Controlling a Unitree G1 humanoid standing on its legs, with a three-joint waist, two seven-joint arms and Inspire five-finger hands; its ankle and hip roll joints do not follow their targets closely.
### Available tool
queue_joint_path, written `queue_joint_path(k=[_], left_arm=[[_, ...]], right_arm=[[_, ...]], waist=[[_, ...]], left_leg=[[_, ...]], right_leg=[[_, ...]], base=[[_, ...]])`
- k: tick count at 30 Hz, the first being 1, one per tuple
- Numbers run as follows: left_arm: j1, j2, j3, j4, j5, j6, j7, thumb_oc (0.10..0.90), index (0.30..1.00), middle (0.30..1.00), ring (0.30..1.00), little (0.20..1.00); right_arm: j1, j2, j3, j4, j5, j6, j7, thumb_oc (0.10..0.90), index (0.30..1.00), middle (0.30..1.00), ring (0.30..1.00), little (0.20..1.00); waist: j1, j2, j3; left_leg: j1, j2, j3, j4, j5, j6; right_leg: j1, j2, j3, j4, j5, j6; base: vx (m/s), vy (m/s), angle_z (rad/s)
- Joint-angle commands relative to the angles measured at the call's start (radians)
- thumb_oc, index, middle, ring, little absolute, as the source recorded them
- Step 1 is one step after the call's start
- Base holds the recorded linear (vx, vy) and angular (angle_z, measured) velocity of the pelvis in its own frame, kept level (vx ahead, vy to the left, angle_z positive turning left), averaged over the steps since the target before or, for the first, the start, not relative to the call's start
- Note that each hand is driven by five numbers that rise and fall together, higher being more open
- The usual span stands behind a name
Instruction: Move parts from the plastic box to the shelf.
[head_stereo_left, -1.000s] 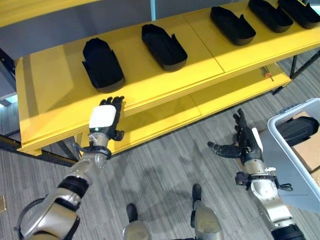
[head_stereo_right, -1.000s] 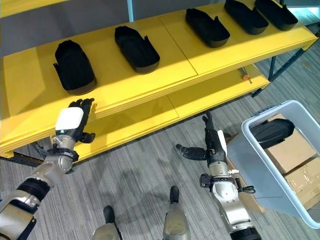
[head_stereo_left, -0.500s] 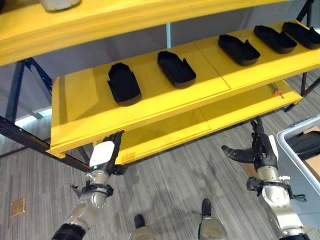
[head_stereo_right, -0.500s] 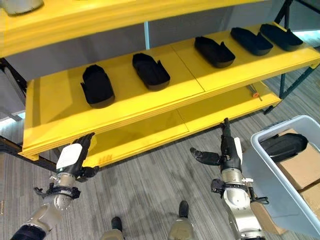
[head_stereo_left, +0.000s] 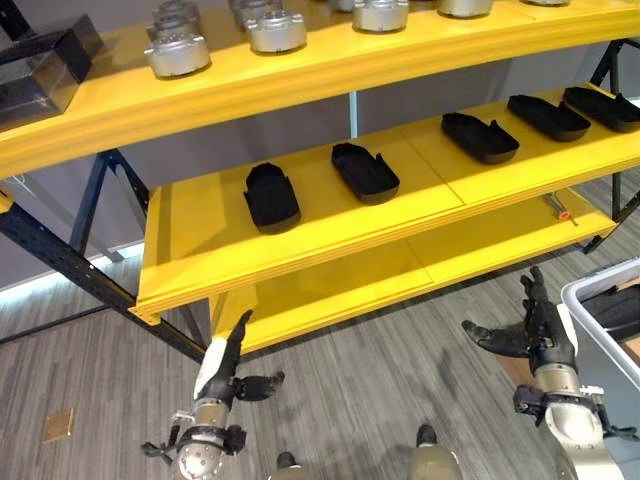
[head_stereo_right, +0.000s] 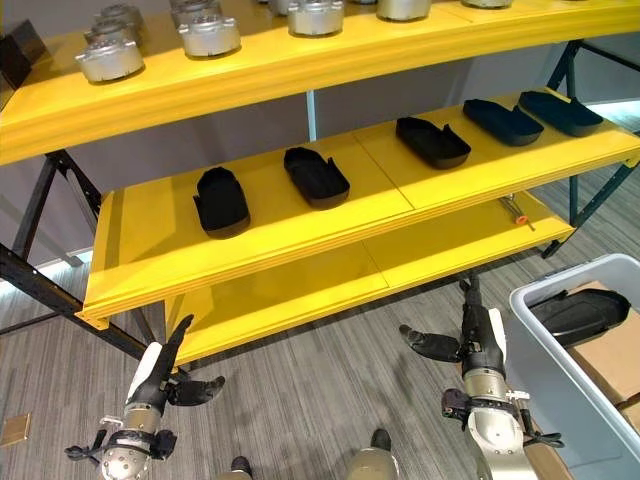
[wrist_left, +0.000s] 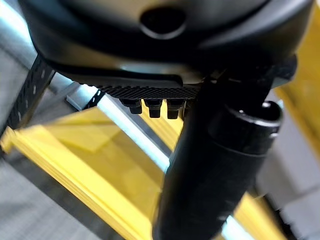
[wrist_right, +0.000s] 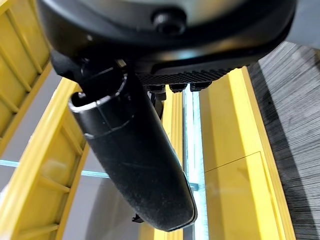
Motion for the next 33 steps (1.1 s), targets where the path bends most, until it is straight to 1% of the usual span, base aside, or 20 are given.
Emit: queue_joint_path(k=[1,2,3,5,6,7,8,9,10,11,12,14,16,17,19,20,24,27,30,33], left_arm=[[-0.087,-0.002,0.041,-0.108,-0.144,-0.098,-0.028,0.9,1.0,1.0,1.0,1.0],[-0.097,0.001,0.034,-0.118,-0.159,-0.098,-0.039,0.9,1.0,1.0,1.0,1.0],[-0.097,0.001,0.034,-0.118,-0.159,-0.098,-0.039,0.9,1.0,1.0,1.0,1.0],[-0.105,0.005,0.033,-0.13,-0.166,-0.095,-0.048,0.9,1.0,1.0,1.0,1.0],[-0.104,0.006,0.037,-0.14,-0.174,-0.096,-0.052,0.9,1.0,1.0,1.0,1.0],[-0.1,0.005,0.042,-0.148,-0.182,-0.095,-0.052,0.9,1.0,1.0,1.0,1.0],[-0.098,0.006,0.047,-0.155,-0.18,-0.094,-0.052,0.9,1.0,1.0,1.0,1.0],[-0.102,0.005,0.049,-0.159,-0.168,-0.089,-0.043,0.9,1.0,1.0,1.0,1.0],[-0.103,-0.001,0.057,-0.158,-0.17,-0.091,-0.039,0.9,1.0,1.0,1.0,1.0],[-0.102,-0.003,0.064,-0.161,-0.168,-0.092,-0.036,0.9,1.0,1.0,1.0,1.0],[-0.096,-0.006,0.068,-0.159,-0.17,-0.094,-0.036,0.9,1.0,1.0,1.0,1.0],[-0.097,-0.012,0.069,-0.157,-0.17,-0.096,-0.034,0.9,1.0,1.0,1.0,1.0],[-0.098,-0.008,0.069,-0.164,-0.174,-0.097,-0.031,0.9,1.0,1.0,1.0,1.0],[-0.096,-0.004,0.066,-0.165,-0.179,-0.099,-0.032,0.9,1.0,1.0,1.0,1.0],[-0.084,-0.001,0.069,-0.177,-0.189,-0.103,-0.039,0.9,1.0,1.0,1.0,1.0],[-0.092,0.0,0.057,-0.176,-0.195,-0.105,-0.04,0.9,1.0,1.0,1.0,1.0],[-0.109,0.011,0.042,-0.183,-0.198,-0.111,-0.039,0.9,1.0,1.0,1.0,1.0],[-0.13,0.026,0.025,-0.203,-0.189,-0.117,-0.025,0.9,1.0,1.0,1.0,1.0],[-0.177,0.052,-0.003,-0.207,-0.176,-0.124,-0.012,0.9,1.0,1.0,1.0,1.0],[-0.208,0.06,-0.033,-0.196,-0.176,-0.118,-0.016,0.9,1.0,1.0,1.0,1.0]], right_arm=[[-0.089,-0.063,-0.072,-0.12,0.0,-0.1,0.002,0.9,1.0,1.0,1.0,1.0],[-0.084,-0.07,-0.082,-0.121,0.006,-0.105,0.003,0.9,1.0,1.0,1.0,1.0],[-0.084,-0.07,-0.083,-0.121,0.006,-0.105,0.003,0.9,1.0,1.0,1.0,1.0],[-0.075,-0.074,-0.098,-0.126,0.01,-0.108,0.003,0.9,1.0,1.0,1.0,1.0],[-0.069,-0.075,-0.106,-0.131,0.012,-0.107,0.004,0.9,1.0,1.0,1.0,1.0],[-0.063,-0.073,-0.107,-0.13,0.012,-0.106,0.006,0.9,1.0,1.0,1.0,1.0],[-0.062,-0.07,-0.106,-0.132,0.01,-0.104,0.007,0.9,1.0,1.0,1.0,1.0],[-0.073,-0.067,-0.1,-0.127,0.009,-0.105,0.005,0.9,1.0,1.0,1.0,1.0],[-0.086,-0.066,-0.097,-0.12,0.009,-0.106,0.004,0.9,1.0,1.0,1.0,1.0],[-0.097,-0.063,-0.091,-0.114,0.008,-0.106,0.004,0.9,1.0,1.0,1.0,1.0],[-0.106,-0.06,-0.085,-0.109,0.01,-0.106,0.009,0.9,1.0,1.0,1.0,1.0],[-0.13,-0.053,-0.066,-0.091,0.012,-0.109,0.009,0.9,1.0,1.0,1.0,1.0],[-0.172,-0.047,-0.037,-0.073,0.01,-0.114,0.002,0.9,1.0,1.0,1.0,1.0],[-0.198,-0.045,-0.018,-0.065,0.009,-0.116,0.001,0.9,1.0,1.0,1.0,1.0],[-0.224,-0.036,0.008,-0.063,0.013,-0.119,0.007,0.9,1.0,1.0,1.0,1.0],[-0.229,-0.028,0.015,-0.058,0.019,-0.121,0.005,0.9,1.0,1.0,1.0,1.0],[-0.227,-0.013,0.026,-0.06,0.028,-0.122,0.001,0.9,1.0,1.0,1.0,1.0],[-0.234,-0.003,0.049,-0.058,0.025,-0.117,-0.002,0.9,1.0,1.0,1.0,1.0],[-0.262,0.002,0.087,-0.048,0.024,-0.116,-0.007,0.9,1.0,1.0,1.0,1.0],[-0.263,0.013,0.098,-0.049,0.027,-0.115,-0.006,0.9,1.0,1.0,1.0,1.0]], waist=[[0.002,-0.011,-0.021],[-0.001,-0.014,-0.012],[-0.003,-0.014,-0.01],[-0.01,-0.027,-0.002],[-0.017,-0.035,-0.004],[-0.012,-0.038,-0.007],[-0.004,-0.04,-0.007],[0.014,-0.045,-0.006],[0.024,-0.053,-0.006],[0.037,-0.056,-0.007],[0.043,-0.059,-0.011],[0.067,-0.056,-0.008],[0.097,-0.043,0.004],[0.103,-0.036,0.014],[0.102,-0.027,0.019],[0.097,-0.03,0.021],[0.089,-0.042,0.018],[0.063,-0.054,-0.001],[0.042,-0.052,-0.009],[0.029,-0.046,-0.003]], left_leg=[[-0.037,0.056,-0.016,0.128,0.088,0.006],[-0.062,0.065,-0.028,0.181,0.148,-0.001],[-0.063,0.066,-0.032,0.182,0.148,-0.002],[-0.089,0.079,-0.016,0.23,0.205,0.002],[-0.103,0.074,0.013,0.245,0.197,0.012],[-0.113,0.052,0.005,0.245,0.179,0.018],[-0.121,0.018,-0.024,0.239,0.157,0.026],[-0.149,-0.059,-0.1,0.223,0.11,0.04],[-0.171,-0.119,-0.139,0.207,0.06,0.052],[-0.196,-0.173,-0.178,0.187,0.05,0.06],[-0.206,-0.207,-0.197,0.167,0.037,0.064],[-0.258,-0.292,-0.245,0.145,0.049,0.074],[-0.324,-0.386,-0.343,0.149,0.067,0.078],[-0.338,-0.413,-0.371,0.16,0.068,0.078],[-0.304,-0.396,-0.37,0.151,0.063,0.092],[-0.291,-0.385,-0.347,0.145,0.059,0.098],[-0.257,-0.381,-0.322,0.139,0.037,0.114],[-0.225,-0.372,-0.244,0.139,-0.012,0.153],[-0.207,-0.367,-0.18,0.158,-0.07,0.184],[-0.204,-0.361,-0.158,0.175,-0.101,0.209]], right_leg=[[0.054,0.043,-0.043,0.047,-0.097,-0.083],[0.091,0.06,-0.053,0.015,-0.098,-0.095],[0.096,0.062,-0.056,0.01,-0.096,-0.096],[0.125,0.081,-0.064,-0.025,-0.091,-0.111],[0.138,0.093,-0.068,-0.051,-0.091,-0.119],[0.145,0.102,-0.062,-0.07,-0.089,-0.122],[0.148,0.105,-0.05,-0.078,-0.088,-0.119],[0.143,0.107,-0.027,-0.087,-0.082,-0.117],[0.138,0.11,-0.008,-0.091,-0.072,-0.111],[0.133,0.123,0.014,-0.098,-0.059,-0.111],[0.136,0.138,0.033,-0.104,-0.054,-0.11],[0.137,0.167,0.07,-0.119,-0.042,-0.118],[0.131,0.204,0.125,-0.117,-0.038,-0.129],[0.127,0.223,0.155,-0.109,-0.036,-0.133],[0.12,0.25,0.198,-0.112,-0.024,-0.132],[0.126,0.249,0.205,-0.123,-0.019,-0.134],[0.135,0.242,0.236,-0.146,-0.009,-0.127],[0.131,0.229,0.303,-0.13,-0.016,-0.109],[0.099,0.228,0.387,-0.068,-0.052,-0.097],[0.042,0.241,0.407,0.05,-0.088,-0.095]], base=[[-0.03,-0.266,-0.1],[-0.04,-0.226,-0.15],[-0.04,-0.213,-0.15],[-0.06,-0.222,-0.06],[-0.05,-0.266,-0.04],[-0.01,-0.208,0.05],[0.03,-0.151,-0.09],[0.06,-0.127,-0.28],[0.06,-0.143,-0.49],[0.1,-0.147,-0.48],[0.1,-0.15,-0.6],[0.11,-0.147,-1.28],[0.11,-0.135,-1.34],[0.04,-0.084,-0.2],[0.0,-0.004,-0.55],[0.04,0.046,-1.3],[0.07,0.049,-0.65],[0.12,0.126,-0.92],[0.09,0.154,-1.21],[0.04,0.091,-0.54]])
